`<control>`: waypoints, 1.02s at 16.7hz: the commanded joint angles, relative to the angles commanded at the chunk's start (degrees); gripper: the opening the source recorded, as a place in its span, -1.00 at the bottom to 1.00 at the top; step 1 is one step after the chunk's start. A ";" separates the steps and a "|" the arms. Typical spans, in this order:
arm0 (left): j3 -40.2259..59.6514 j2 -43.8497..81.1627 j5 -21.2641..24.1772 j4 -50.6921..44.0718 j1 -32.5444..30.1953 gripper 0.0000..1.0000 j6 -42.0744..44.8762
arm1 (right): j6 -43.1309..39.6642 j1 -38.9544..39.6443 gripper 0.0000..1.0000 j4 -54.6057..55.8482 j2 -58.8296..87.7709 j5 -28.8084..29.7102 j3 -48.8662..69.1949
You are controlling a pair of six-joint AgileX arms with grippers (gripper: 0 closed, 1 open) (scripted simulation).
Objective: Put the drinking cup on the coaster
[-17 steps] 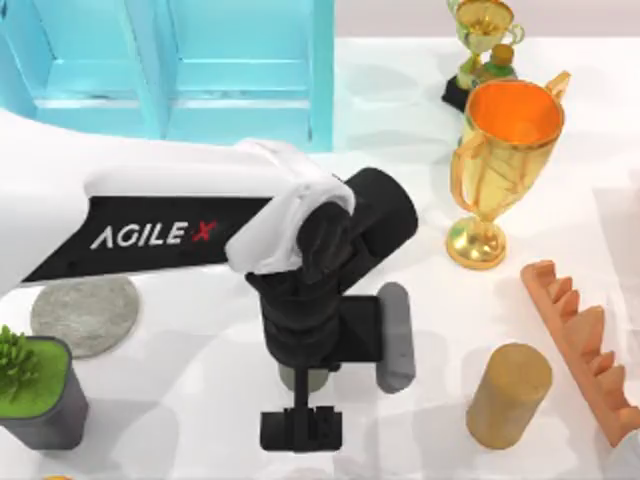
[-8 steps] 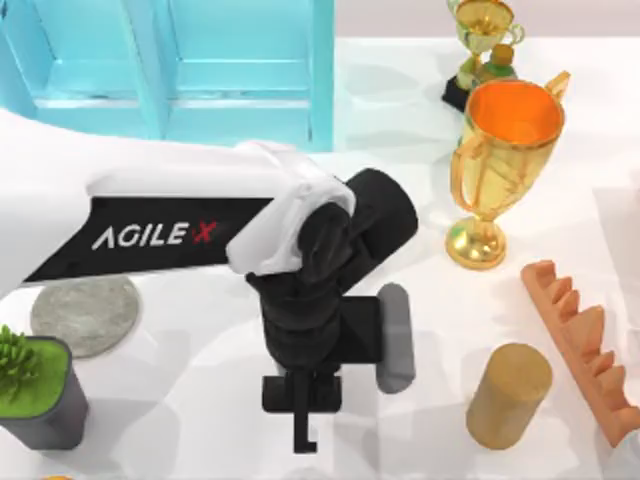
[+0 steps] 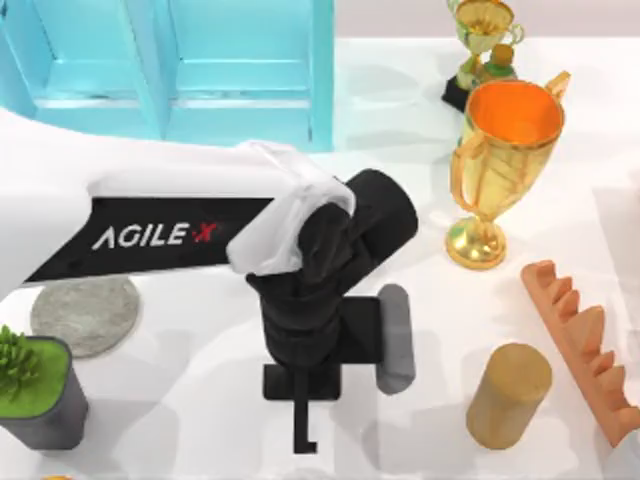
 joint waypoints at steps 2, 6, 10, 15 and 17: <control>0.00 0.00 0.00 0.00 0.00 -1.00 0.00 | 0.00 0.00 1.00 0.00 0.00 0.00 0.00; 0.61 -0.23 0.20 -0.55 1.37 -1.00 -2.05 | 0.00 0.00 1.00 0.00 0.00 0.00 0.00; 2.86 -1.29 1.06 -3.13 8.19 -1.00 -12.17 | 0.00 0.00 1.00 0.00 0.00 0.00 0.00; 5.21 -2.93 2.01 -8.40 21.02 -1.00 -33.76 | 0.00 0.00 1.00 0.00 0.00 0.00 0.00; 6.14 -3.86 2.24 -10.21 26.21 -1.00 -42.35 | 0.00 0.00 1.00 0.00 0.00 0.00 0.00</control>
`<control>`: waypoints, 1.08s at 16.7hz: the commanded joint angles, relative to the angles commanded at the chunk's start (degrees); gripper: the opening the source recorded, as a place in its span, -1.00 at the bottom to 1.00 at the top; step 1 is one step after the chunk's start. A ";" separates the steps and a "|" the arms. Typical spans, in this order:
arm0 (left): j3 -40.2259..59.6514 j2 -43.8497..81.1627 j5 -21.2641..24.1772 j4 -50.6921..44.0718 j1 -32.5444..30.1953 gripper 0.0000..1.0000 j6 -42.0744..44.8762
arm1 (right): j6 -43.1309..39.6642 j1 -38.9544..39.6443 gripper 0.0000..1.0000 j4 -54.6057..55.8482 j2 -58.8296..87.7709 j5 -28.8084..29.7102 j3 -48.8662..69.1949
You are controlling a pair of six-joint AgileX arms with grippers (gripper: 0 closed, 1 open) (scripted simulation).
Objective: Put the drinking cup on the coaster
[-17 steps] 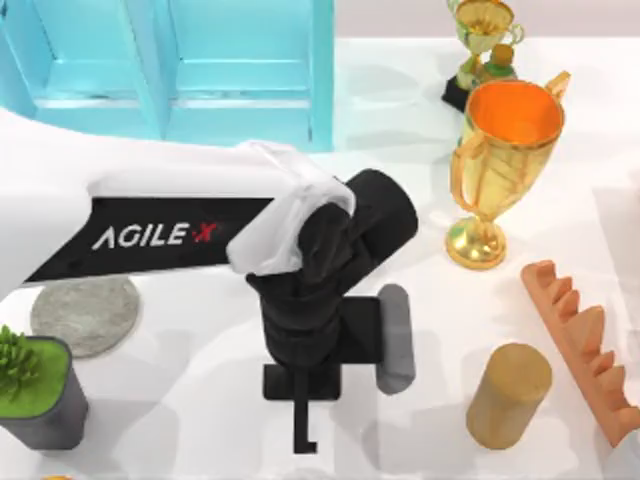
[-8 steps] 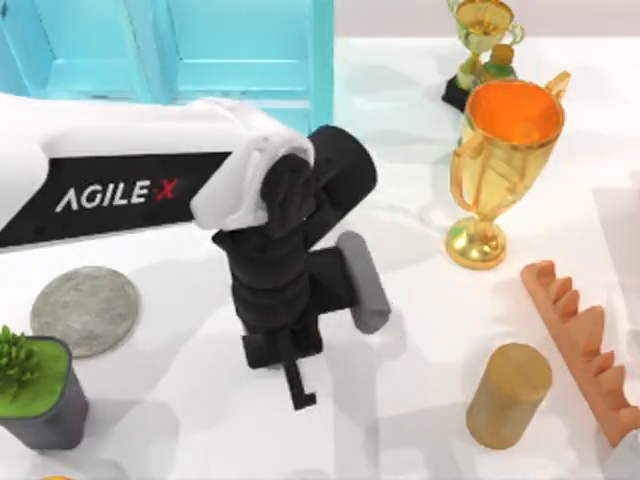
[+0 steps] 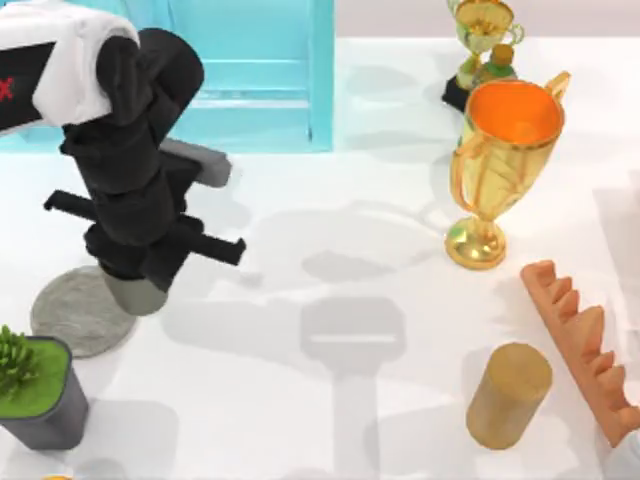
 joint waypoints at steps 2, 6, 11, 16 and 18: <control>0.94 -1.16 0.23 -1.21 4.58 -1.00 -6.46 | 0.00 0.00 1.00 0.00 0.00 0.00 0.00; 1.94 -2.76 0.52 -2.07 9.45 -1.00 -12.10 | 0.00 0.00 1.00 0.00 0.00 0.00 0.00; 1.58 -2.43 0.45 -1.77 9.26 -1.00 -11.86 | 0.00 0.00 1.00 0.00 0.00 0.00 0.00; -3.82 -0.48 0.46 6.59 10.17 -1.00 -11.39 | 0.00 0.00 1.00 0.00 0.00 0.00 0.00; -6.26 0.68 0.58 10.26 10.38 -1.00 -11.02 | 0.00 0.00 1.00 0.00 0.00 0.00 0.00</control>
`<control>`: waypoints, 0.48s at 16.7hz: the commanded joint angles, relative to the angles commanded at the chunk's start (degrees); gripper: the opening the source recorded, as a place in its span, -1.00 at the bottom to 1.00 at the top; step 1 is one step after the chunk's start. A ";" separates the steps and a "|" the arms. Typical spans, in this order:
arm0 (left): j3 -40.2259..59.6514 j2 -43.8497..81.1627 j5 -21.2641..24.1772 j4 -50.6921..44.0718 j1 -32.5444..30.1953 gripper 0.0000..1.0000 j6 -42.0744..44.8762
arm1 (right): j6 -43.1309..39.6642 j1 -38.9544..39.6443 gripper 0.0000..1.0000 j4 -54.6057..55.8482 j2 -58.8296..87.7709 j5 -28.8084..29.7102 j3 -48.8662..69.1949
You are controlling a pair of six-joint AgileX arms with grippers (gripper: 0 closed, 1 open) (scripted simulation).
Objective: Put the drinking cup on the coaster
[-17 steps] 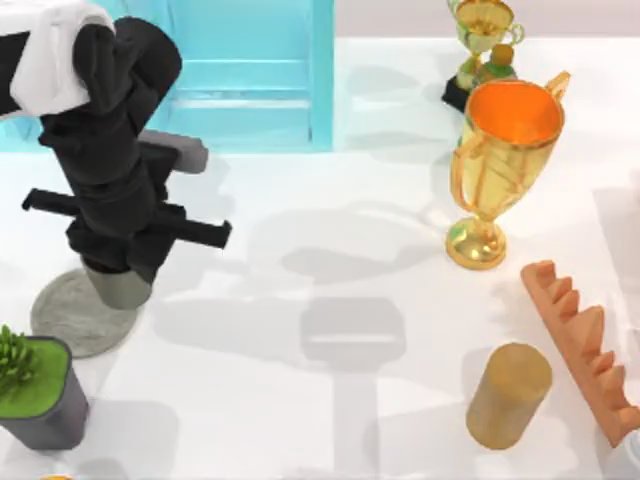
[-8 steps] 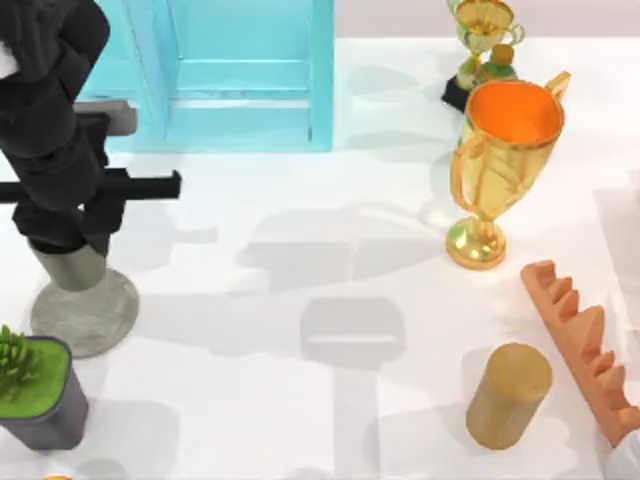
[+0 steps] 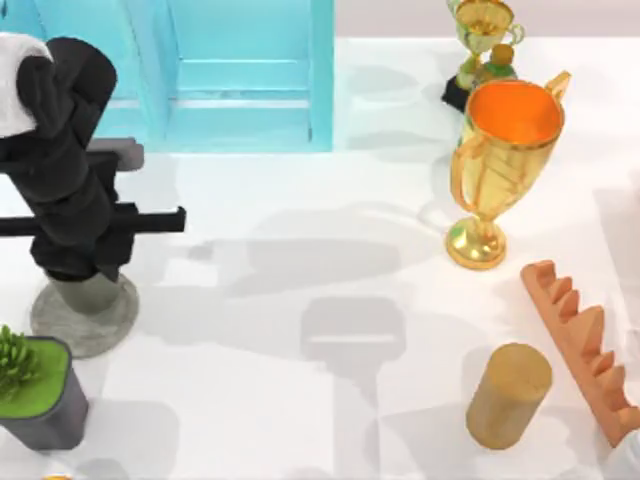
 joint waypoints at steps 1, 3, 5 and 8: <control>-0.95 0.57 0.02 1.12 0.16 -1.00 0.13 | 0.00 0.00 1.00 0.00 0.00 0.00 0.00; -1.47 0.94 0.02 1.65 0.29 -1.00 0.19 | 0.00 0.00 1.00 0.00 0.00 0.00 0.00; -1.47 0.94 0.02 1.65 0.29 -1.00 0.19 | 0.00 0.00 1.00 0.00 0.00 0.00 0.00; -1.47 0.94 0.02 1.65 0.29 -0.55 0.19 | 0.00 0.00 1.00 0.00 0.00 0.00 0.00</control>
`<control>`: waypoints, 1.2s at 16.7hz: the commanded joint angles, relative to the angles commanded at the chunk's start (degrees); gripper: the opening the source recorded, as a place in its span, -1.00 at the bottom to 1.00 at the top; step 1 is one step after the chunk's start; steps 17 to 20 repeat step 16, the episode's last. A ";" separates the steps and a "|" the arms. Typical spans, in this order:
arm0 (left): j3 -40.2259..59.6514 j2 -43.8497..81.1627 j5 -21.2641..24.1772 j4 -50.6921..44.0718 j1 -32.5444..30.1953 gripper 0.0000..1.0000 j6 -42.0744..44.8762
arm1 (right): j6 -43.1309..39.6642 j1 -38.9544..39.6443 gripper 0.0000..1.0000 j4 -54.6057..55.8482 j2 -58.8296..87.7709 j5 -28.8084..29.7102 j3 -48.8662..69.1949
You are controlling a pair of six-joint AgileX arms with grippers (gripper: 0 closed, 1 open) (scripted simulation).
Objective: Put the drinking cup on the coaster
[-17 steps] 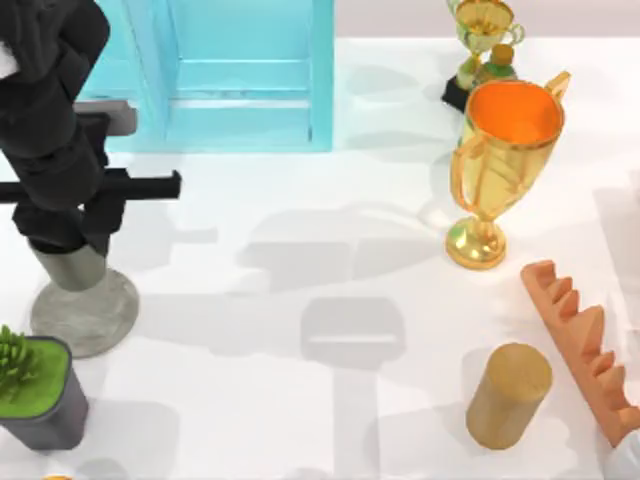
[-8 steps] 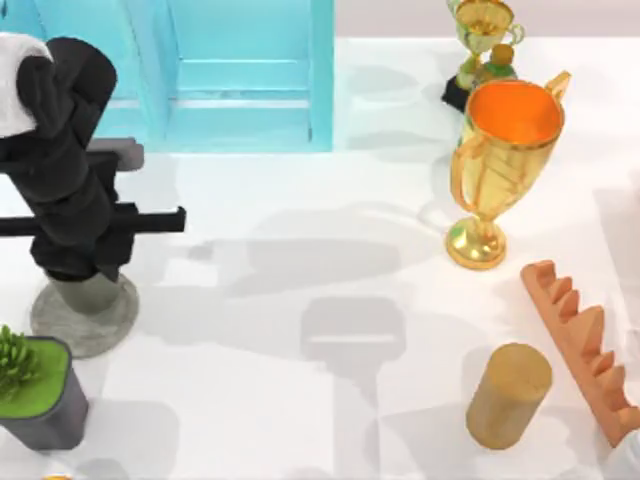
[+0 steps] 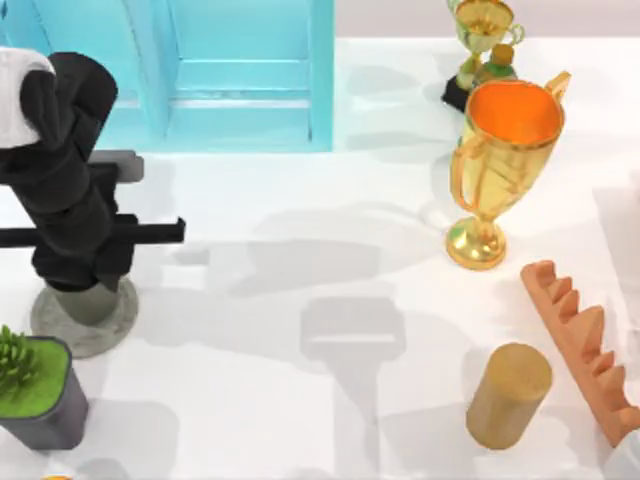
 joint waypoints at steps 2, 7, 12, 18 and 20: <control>0.00 0.00 0.00 0.00 0.00 -0.25 0.00 | 0.00 0.00 1.00 0.00 0.00 0.00 0.00; 0.00 0.00 0.00 0.00 0.00 0.51 0.00 | 0.00 0.00 1.00 0.00 0.00 0.00 0.00; 0.00 0.00 0.00 0.00 0.00 1.00 0.00 | 0.00 0.00 1.00 0.00 0.00 0.00 0.00; 0.00 0.00 0.00 0.00 0.00 1.00 0.00 | 0.00 0.00 1.00 0.00 0.00 0.00 0.00; 0.00 0.00 0.00 0.00 0.00 1.00 0.00 | 0.00 0.00 1.00 0.00 0.00 0.00 0.00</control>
